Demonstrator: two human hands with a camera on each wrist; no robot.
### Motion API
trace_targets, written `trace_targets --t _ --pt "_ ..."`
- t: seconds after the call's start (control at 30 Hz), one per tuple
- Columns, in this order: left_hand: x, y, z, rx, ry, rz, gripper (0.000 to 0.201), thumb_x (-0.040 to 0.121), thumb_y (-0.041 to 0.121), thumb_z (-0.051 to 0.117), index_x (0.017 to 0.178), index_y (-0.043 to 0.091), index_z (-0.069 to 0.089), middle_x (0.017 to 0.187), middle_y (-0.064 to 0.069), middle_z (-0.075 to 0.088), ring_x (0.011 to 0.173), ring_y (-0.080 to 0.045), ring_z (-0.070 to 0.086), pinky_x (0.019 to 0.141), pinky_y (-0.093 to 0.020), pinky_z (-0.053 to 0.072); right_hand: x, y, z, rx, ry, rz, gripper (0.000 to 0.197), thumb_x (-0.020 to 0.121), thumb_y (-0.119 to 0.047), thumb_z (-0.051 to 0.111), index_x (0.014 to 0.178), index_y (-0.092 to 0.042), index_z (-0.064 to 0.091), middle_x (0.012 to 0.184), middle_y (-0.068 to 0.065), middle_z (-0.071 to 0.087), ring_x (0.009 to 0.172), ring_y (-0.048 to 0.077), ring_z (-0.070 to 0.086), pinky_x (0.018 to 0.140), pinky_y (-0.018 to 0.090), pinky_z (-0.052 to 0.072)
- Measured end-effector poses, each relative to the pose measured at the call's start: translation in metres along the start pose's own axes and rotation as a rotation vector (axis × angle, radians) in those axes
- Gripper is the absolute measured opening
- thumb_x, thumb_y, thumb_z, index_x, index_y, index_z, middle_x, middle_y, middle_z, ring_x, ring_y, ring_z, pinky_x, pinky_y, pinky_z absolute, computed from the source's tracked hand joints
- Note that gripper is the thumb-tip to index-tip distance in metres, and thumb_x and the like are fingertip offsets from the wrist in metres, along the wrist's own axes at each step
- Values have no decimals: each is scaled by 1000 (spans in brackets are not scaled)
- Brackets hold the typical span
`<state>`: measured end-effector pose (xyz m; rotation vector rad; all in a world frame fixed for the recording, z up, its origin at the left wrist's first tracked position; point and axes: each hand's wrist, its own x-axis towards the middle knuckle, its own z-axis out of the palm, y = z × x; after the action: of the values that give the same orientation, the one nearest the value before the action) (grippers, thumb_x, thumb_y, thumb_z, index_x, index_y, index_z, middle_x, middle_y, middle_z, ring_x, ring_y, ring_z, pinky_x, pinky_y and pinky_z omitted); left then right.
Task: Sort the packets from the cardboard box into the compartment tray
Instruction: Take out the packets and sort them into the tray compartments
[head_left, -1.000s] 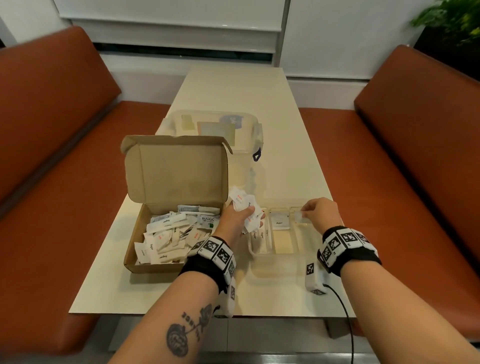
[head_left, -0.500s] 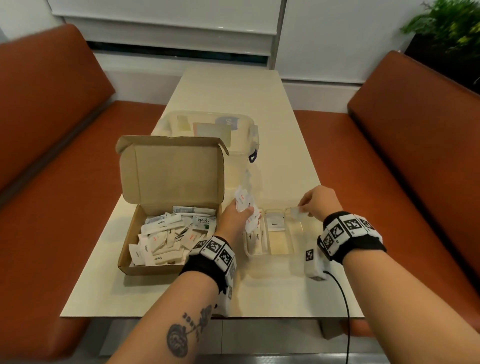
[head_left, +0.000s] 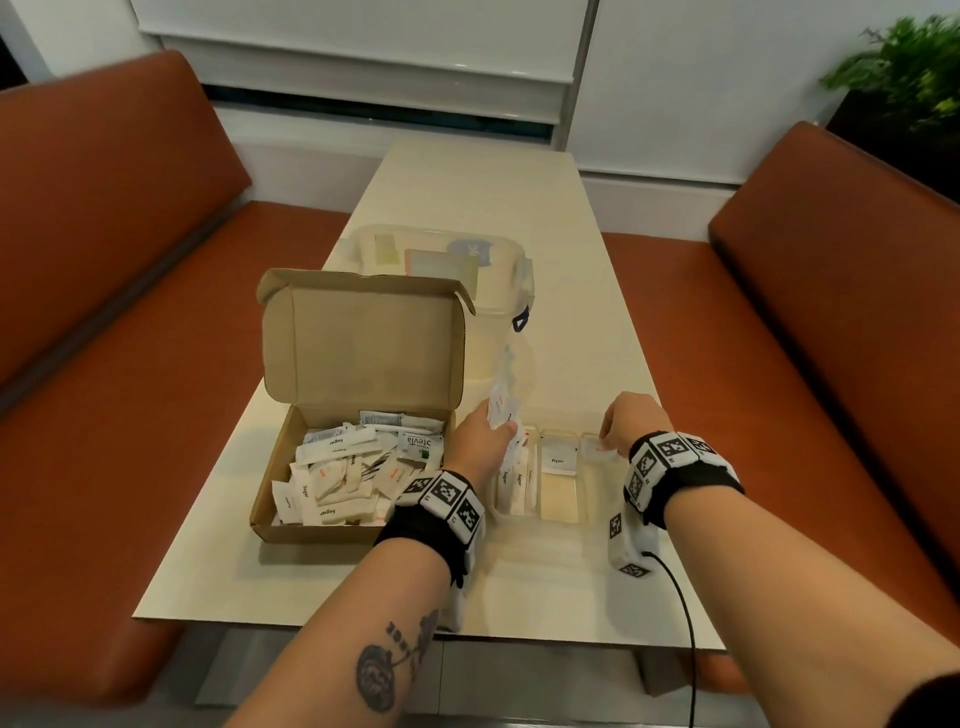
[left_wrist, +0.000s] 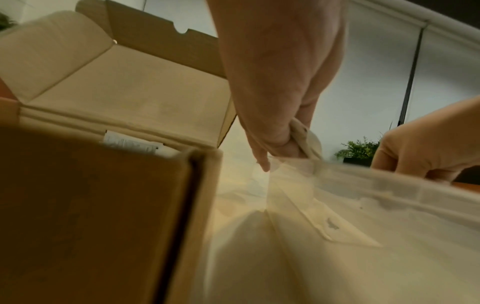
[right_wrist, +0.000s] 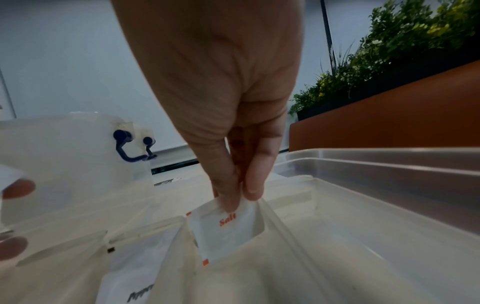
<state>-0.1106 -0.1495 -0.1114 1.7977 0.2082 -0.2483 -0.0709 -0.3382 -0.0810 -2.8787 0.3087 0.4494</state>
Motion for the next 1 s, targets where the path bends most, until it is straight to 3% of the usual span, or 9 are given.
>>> trace_targets --t 0.2,0.33,0.43,0.6,0.77,0.9,1.0 --pt "-4 0 7 -8 54 8 40 96 15 46 135 13 47 130 -9 57 120 -28 53 104 -43 42 -1 -2 0 -52 -30 -20 17 85 -3 63 100 0 70 104 16 69 96 29 67 87 35 55" --pt "-6 0 11 0 81 15 39 97 15 44 136 15 47 128 -8 58 116 -26 54 99 -35 44 -3 -5 0 -62 -5 -43 21 86 4 55 102 1 69 107 15 67 100 29 64 88 32 53" --pt "-6 0 11 5 90 16 41 97 15 44 137 14 45 129 -9 57 117 -26 53 101 -39 44 -2 -6 0 -56 7 -75 26 85 9 48 101 3 68 107 16 66 100 29 63 86 32 52" --pt "-5 0 12 4 103 20 40 97 14 44 136 14 46 128 -9 57 116 -26 53 101 -39 45 -2 -9 2 -92 -64 -110 22 86 1 59 104 0 70 110 16 67 102 29 63 89 34 52" --pt "-4 1 12 9 97 15 39 96 14 44 135 14 47 125 -10 58 113 -27 55 99 -42 47 0 -7 4 -107 -68 -147 24 88 -4 59 110 -2 68 114 15 66 106 28 62 92 34 51" --pt "-2 1 11 30 92 7 35 95 15 46 129 12 51 122 -11 60 112 -29 56 99 -44 46 0 -8 2 -77 -75 -179 21 86 -4 62 106 -3 70 112 13 67 104 27 62 90 33 52" --pt "-2 4 9 -45 164 25 28 94 14 51 121 9 54 116 -10 61 110 -30 57 99 -44 46 -2 -15 -2 38 -10 -234 17 87 -4 60 100 -3 71 106 13 68 99 26 63 88 33 52"
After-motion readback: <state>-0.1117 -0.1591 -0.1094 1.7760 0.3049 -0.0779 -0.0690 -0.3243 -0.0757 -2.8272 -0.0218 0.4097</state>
